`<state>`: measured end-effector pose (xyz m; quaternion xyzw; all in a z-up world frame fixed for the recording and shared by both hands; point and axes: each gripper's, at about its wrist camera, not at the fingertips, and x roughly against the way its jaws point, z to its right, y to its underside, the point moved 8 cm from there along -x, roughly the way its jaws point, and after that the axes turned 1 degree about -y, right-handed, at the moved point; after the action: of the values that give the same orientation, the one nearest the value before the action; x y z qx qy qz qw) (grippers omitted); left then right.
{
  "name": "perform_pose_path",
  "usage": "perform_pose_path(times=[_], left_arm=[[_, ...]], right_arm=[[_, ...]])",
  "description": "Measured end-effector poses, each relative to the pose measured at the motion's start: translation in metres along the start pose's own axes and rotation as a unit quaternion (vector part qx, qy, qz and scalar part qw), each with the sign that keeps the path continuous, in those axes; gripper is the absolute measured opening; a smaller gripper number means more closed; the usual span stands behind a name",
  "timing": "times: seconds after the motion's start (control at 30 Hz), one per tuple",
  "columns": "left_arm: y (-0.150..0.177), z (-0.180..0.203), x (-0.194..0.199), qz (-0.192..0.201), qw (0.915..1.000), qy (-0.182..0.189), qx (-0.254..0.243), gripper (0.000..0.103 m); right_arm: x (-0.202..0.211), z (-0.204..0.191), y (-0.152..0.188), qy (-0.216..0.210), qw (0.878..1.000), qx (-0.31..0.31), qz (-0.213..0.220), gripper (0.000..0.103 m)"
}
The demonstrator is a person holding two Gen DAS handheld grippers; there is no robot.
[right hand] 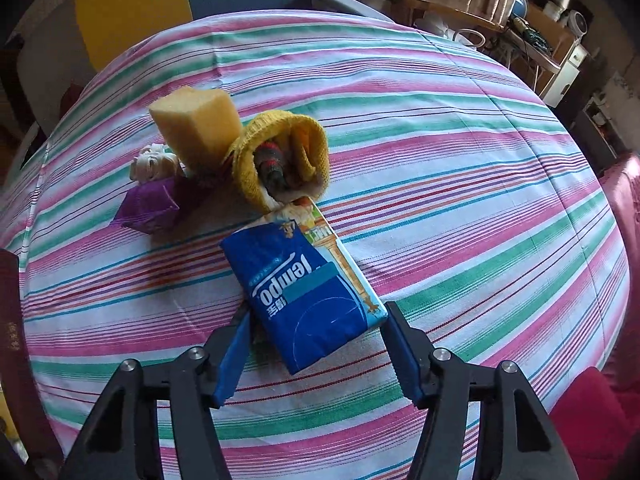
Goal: Organize objects
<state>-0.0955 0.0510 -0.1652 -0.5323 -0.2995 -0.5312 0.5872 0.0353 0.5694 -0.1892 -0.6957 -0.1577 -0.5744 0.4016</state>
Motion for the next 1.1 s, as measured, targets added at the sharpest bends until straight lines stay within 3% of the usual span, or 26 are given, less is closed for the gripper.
perform_pose_path(times=[0.3,0.67,0.9,1.1], left_arm=[[0.008,-0.007,0.004,0.005,0.9998,0.002,0.020,0.041],[0.000,-0.019,0.038,0.053,0.9983,0.001,0.024,0.043],[-0.006,-0.021,0.054,0.089,0.9960,-0.004,0.010,0.043],[-0.005,-0.027,0.060,0.102,0.9947,-0.004,0.010,0.043]], right_arm=[[-0.001,-0.009,-0.004,-0.040,0.999,0.003,-0.003,0.063],[0.016,-0.040,0.014,-0.104,0.994,0.034,-0.021,0.063],[0.059,-0.105,0.044,-0.134,0.986,0.104,-0.001,0.063],[0.098,-0.195,0.062,-0.185,0.967,0.172,0.013,0.063]])
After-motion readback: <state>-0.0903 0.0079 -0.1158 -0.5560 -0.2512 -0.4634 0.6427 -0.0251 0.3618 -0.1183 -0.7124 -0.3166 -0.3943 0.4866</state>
